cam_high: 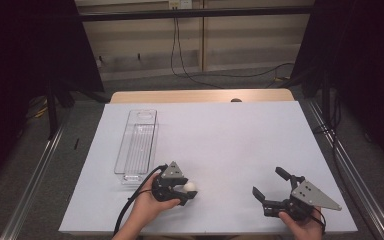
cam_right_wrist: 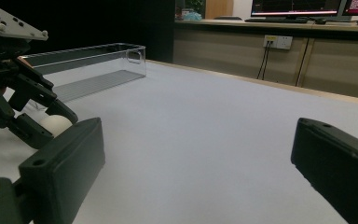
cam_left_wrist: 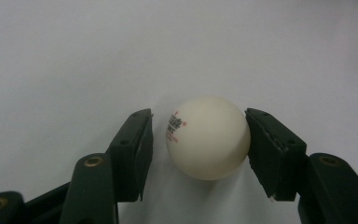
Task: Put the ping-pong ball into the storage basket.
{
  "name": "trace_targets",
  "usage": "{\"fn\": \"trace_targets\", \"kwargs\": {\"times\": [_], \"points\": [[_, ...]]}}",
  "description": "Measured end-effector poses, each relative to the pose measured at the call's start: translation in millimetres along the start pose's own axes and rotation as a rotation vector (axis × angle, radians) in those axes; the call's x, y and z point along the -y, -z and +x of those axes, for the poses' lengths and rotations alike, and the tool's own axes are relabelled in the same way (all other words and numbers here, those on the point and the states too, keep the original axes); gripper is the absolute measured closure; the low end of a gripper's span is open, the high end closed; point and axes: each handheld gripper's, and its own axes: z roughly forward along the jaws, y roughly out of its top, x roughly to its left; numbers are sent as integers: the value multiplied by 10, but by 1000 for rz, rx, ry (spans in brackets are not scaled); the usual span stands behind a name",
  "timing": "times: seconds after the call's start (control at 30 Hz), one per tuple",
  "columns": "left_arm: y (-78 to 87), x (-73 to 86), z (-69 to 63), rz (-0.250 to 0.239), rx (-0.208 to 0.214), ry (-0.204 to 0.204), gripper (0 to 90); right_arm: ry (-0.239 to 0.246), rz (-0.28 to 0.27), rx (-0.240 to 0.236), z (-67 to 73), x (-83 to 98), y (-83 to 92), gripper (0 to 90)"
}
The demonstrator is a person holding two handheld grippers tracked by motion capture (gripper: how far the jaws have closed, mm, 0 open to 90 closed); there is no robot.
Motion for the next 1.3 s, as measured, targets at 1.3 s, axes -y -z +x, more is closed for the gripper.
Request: {"fn": "trace_targets", "kwargs": {"times": [1.3], "points": [[102, -22, 70, 20, 2, 58, 511, -3, -5, -8, -6, -7, 8, 23]]}}
